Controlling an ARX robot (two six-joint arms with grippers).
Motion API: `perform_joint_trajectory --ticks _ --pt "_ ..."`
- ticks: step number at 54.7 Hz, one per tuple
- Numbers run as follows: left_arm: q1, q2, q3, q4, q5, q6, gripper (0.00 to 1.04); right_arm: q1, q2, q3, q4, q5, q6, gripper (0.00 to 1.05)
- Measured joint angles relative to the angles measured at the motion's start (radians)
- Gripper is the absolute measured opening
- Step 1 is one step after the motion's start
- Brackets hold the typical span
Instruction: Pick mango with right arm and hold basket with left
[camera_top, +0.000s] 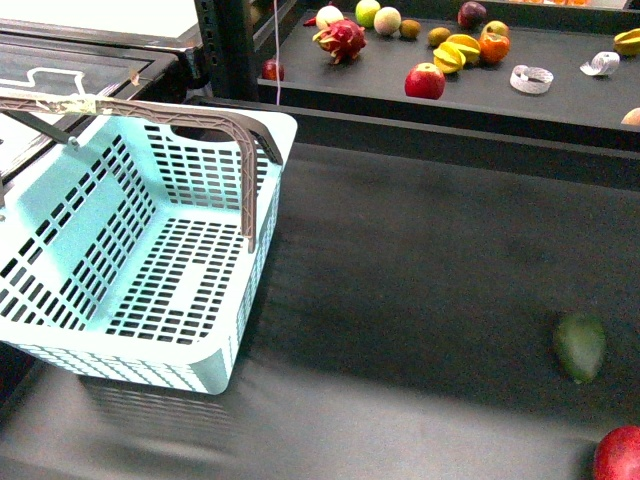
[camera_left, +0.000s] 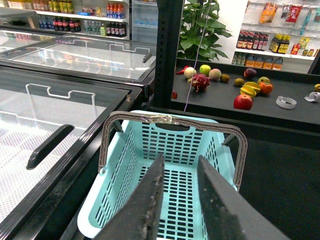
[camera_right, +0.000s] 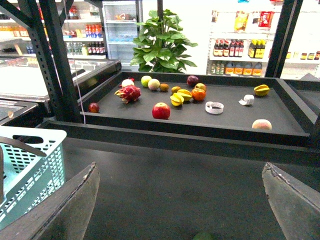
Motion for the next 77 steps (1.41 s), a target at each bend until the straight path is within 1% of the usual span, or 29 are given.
perform_joint_trajectory --ticks 3,5,8,12,15,16,19,27,28,30,31,33,35,37,39,41,45,51,57,65,70,77 --pt "0.000 0.000 0.000 0.000 0.000 0.000 0.45 0.000 0.000 0.000 0.000 0.000 0.000 0.97" --pt "0.000 0.000 0.000 0.000 0.000 0.000 0.56 0.000 0.000 0.000 0.000 0.000 0.000 0.97" --pt "0.000 0.000 0.000 0.000 0.000 0.000 0.67 0.000 0.000 0.000 0.000 0.000 0.000 0.97" --pt "0.000 0.000 0.000 0.000 0.000 0.000 0.86 0.000 0.000 0.000 0.000 0.000 0.000 0.97" --pt "0.000 0.000 0.000 0.000 0.000 0.000 0.97 0.000 0.000 0.000 0.000 0.000 0.000 0.97" --pt "0.000 0.000 0.000 0.000 0.000 0.001 0.98 0.000 0.000 0.000 0.000 0.000 0.000 0.97" --pt "0.000 0.000 0.000 0.000 0.000 0.001 0.96 0.000 0.000 0.000 0.000 0.000 0.000 0.97" --pt "-0.002 0.002 0.001 -0.002 -0.008 -0.005 0.97 0.000 0.000 0.000 0.000 0.000 0.000 0.97" --pt "-0.021 0.017 0.007 -0.028 -0.066 -0.031 0.97 0.000 0.000 0.000 0.000 0.000 0.000 0.97" --pt "-0.100 0.143 0.068 -0.164 -0.323 -0.199 0.97 0.000 0.000 0.000 0.000 0.000 0.000 0.97" --pt "-0.116 0.199 0.082 -0.179 -0.394 -0.266 0.97 0.001 0.000 0.000 0.000 0.002 0.000 0.97" --pt "-0.119 0.305 0.096 -0.158 -0.475 -0.396 0.97 0.000 0.000 0.000 0.000 0.002 0.000 0.97" --pt "-0.108 0.406 0.106 -0.108 -0.501 -0.536 0.97 0.000 0.000 0.000 0.000 -0.001 0.000 0.97" --pt "-0.092 0.504 0.118 -0.039 -0.492 -0.639 0.97 0.000 0.000 0.000 0.000 0.001 0.000 0.97" --pt "-0.080 0.630 0.139 0.058 -0.457 -0.730 0.97 0.000 0.000 0.000 0.000 0.000 0.000 0.97" --pt "-0.076 0.730 0.164 0.130 -0.434 -0.778 0.97 0.001 0.000 0.000 0.000 0.000 0.000 0.97" --pt "-0.072 0.926 0.226 0.254 -0.377 -0.841 0.97 0.001 0.000 0.000 0.000 0.001 0.000 0.97" --pt "-0.089 1.192 0.335 0.377 -0.339 -0.902 0.97 0.001 0.000 0.000 0.000 0.002 0.000 0.97" --pt "-0.121 1.426 0.461 0.420 -0.323 -0.943 0.97 0.001 0.000 0.000 0.000 0.001 0.000 0.97" --pt "-0.145 1.714 0.662 0.447 -0.249 -1.016 0.97 0.001 0.000 0.000 0.000 0.002 0.000 0.97" --pt "-0.154 1.831 0.767 0.447 -0.211 -1.052 0.97 0.001 0.000 0.000 0.000 0.002 0.000 0.97" --pt "-0.155 1.944 0.884 0.447 -0.190 -1.096 0.97 0.001 0.000 0.000 0.000 0.002 0.000 0.97"
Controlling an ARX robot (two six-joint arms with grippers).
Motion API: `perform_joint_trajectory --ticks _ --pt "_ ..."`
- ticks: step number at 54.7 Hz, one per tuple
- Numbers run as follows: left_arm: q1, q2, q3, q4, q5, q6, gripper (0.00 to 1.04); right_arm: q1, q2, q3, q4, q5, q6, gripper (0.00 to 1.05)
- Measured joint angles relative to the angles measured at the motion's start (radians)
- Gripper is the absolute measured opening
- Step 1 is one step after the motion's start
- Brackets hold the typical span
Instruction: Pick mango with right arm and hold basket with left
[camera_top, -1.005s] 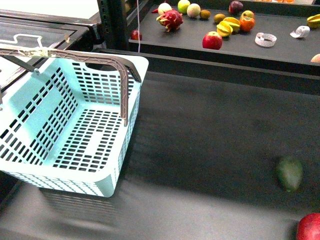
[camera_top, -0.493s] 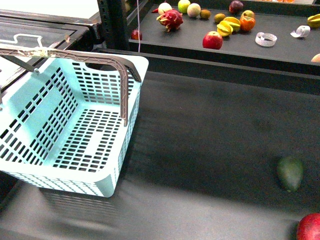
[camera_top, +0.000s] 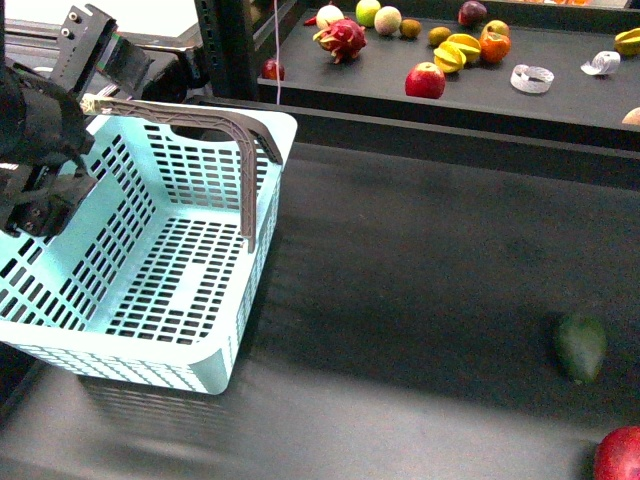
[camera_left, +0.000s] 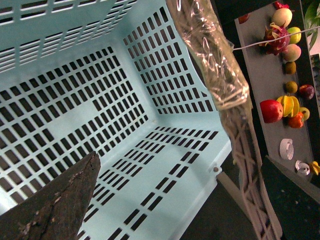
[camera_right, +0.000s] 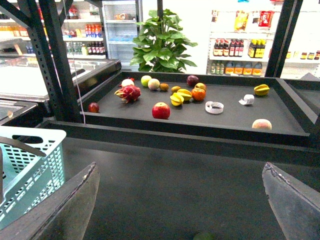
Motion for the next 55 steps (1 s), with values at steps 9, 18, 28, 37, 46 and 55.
perform_joint_trajectory --ticks 9,18,28,37,46,55 --pt "0.000 0.093 0.110 -0.003 0.011 -0.043 0.97 0.000 0.000 0.000 0.000 0.000 0.000 0.97" --pt "0.008 0.162 0.178 -0.004 0.026 -0.080 0.97 0.000 0.000 0.000 0.000 0.000 0.000 0.97" --pt "0.024 0.203 0.218 -0.001 0.032 -0.110 0.93 0.000 0.000 0.000 0.000 0.000 0.000 0.97" --pt "0.043 0.213 0.226 0.018 0.037 -0.125 0.66 0.000 0.000 0.000 0.000 0.000 0.000 0.97" --pt "0.051 0.213 0.226 0.043 0.050 -0.128 0.37 0.000 0.000 0.000 0.000 0.000 0.000 0.97" --pt "0.043 0.192 0.201 0.065 0.082 -0.180 0.12 0.000 0.000 0.000 0.000 0.000 0.000 0.97"
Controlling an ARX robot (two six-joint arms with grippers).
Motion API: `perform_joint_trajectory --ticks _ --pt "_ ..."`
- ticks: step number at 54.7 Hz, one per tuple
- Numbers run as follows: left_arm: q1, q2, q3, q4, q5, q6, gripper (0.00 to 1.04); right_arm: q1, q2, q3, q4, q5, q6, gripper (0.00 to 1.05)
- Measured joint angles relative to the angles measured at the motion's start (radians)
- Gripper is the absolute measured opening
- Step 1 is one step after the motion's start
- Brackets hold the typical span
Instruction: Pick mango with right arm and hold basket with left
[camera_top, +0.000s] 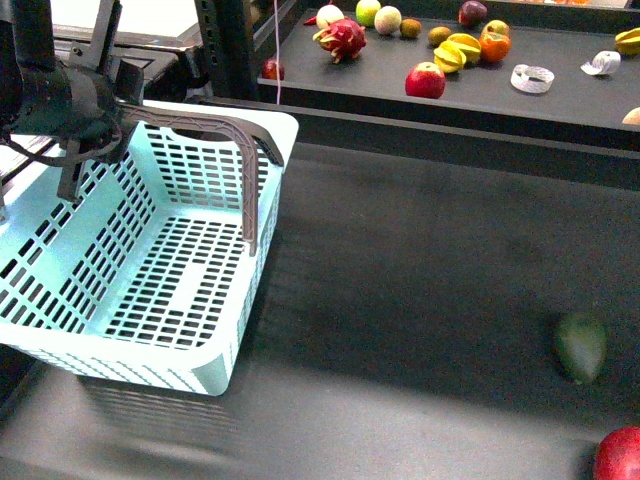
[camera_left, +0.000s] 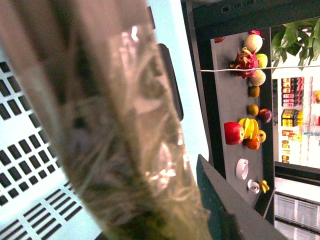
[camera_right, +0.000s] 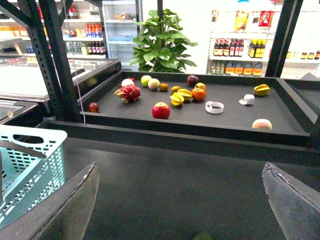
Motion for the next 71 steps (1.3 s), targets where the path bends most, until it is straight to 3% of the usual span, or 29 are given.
perform_joint_trajectory --ticks 14,32,44,59,71 --pt "-0.057 -0.094 -0.105 0.008 0.073 0.173 0.07 0.000 0.000 0.000 0.000 0.000 0.000 0.97" --pt "-0.162 -0.212 -0.268 0.294 0.143 0.455 0.07 0.000 0.000 0.000 0.000 0.000 0.000 0.97" --pt "-0.285 -0.216 -0.271 0.354 0.256 0.646 0.07 0.000 0.000 0.000 0.000 0.000 0.000 0.97" --pt "-0.405 -0.216 -0.265 0.395 0.334 0.706 0.07 0.000 0.000 0.000 0.000 0.000 0.000 0.97" --pt "-0.450 -0.217 -0.229 0.373 0.339 0.747 0.07 0.000 0.000 0.000 0.000 0.000 0.000 0.97"
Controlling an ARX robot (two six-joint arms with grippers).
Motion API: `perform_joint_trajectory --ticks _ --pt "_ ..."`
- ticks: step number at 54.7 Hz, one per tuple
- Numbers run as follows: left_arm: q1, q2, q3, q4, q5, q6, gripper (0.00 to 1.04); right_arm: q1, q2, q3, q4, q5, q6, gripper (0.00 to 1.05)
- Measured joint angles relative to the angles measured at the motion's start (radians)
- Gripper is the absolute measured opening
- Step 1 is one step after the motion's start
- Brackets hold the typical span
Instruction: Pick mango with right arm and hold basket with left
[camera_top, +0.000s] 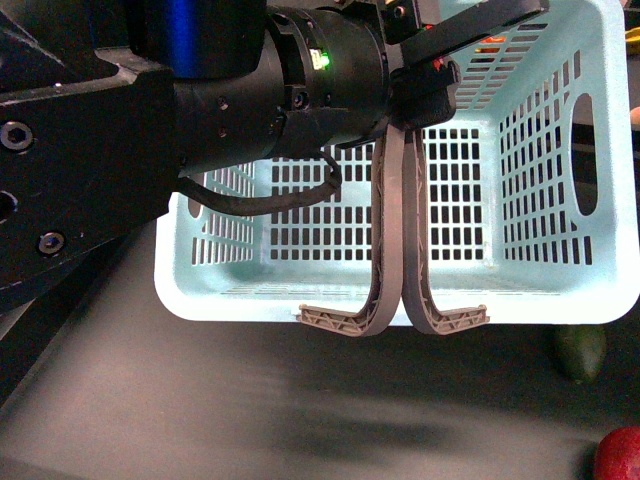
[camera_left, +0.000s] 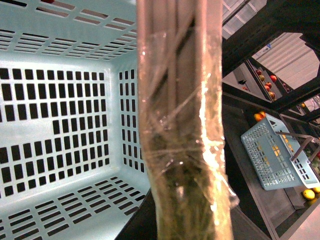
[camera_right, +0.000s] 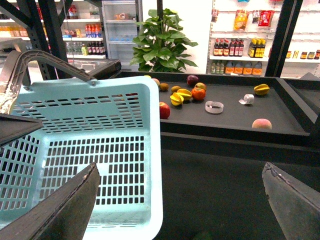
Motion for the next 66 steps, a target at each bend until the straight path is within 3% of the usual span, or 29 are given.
perform_joint_trajectory --ticks 66 --pt "-0.029 -0.074 0.010 -0.039 -0.056 0.093 0.07 0.000 0.000 0.000 0.000 0.000 0.000 0.97"
